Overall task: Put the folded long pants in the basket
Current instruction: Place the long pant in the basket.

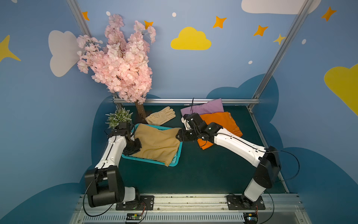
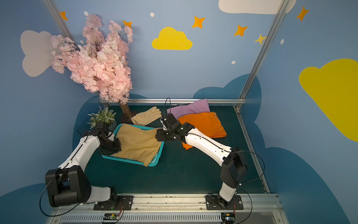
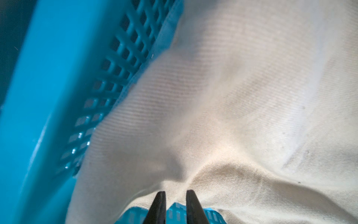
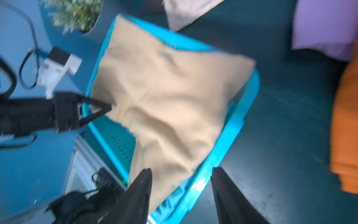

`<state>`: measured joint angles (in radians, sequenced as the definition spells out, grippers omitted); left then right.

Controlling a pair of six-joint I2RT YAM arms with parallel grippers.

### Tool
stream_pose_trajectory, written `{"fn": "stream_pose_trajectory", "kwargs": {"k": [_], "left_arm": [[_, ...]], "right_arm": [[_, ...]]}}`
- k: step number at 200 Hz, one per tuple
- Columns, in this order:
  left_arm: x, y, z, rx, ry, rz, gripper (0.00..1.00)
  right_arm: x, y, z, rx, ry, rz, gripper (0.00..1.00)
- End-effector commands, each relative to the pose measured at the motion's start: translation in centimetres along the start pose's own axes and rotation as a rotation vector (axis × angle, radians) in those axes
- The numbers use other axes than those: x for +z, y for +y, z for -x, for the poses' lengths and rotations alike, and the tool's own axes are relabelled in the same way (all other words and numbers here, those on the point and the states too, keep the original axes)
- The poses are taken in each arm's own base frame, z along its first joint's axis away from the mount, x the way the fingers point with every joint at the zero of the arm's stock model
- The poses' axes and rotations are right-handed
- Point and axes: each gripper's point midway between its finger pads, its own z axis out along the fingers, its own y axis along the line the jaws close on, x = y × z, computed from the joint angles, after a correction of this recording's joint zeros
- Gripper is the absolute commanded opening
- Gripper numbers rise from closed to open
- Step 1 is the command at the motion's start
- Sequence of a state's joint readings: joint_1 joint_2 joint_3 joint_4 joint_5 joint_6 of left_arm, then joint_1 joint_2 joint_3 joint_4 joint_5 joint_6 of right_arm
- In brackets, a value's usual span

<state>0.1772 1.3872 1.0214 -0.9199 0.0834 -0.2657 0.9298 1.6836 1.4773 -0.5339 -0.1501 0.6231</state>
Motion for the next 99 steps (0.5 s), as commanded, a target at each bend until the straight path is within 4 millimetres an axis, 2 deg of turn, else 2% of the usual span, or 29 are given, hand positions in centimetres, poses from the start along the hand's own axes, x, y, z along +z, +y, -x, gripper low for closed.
{"fn": "stream_pose_trajectory", "kwargs": {"k": [1, 54, 99], "left_arm": [[0.1, -0.1, -0.4, 0.008, 0.005, -0.005, 0.24], [0.5, -0.1, -0.6, 0.011, 0.025, 0.008, 0.23], [0.5, 0.0, -0.6, 0.011, 0.024, 0.012, 0.23]], "right_arm": [[1.1, 3.0, -5.1, -0.096, 0.091, 0.102, 0.61], [3.2, 6.0, -10.3, -0.322, 0.203, 0.125, 0.68], [5.6, 5.4, -11.4, -0.392, 0.254, 0.023, 0.68]]}}
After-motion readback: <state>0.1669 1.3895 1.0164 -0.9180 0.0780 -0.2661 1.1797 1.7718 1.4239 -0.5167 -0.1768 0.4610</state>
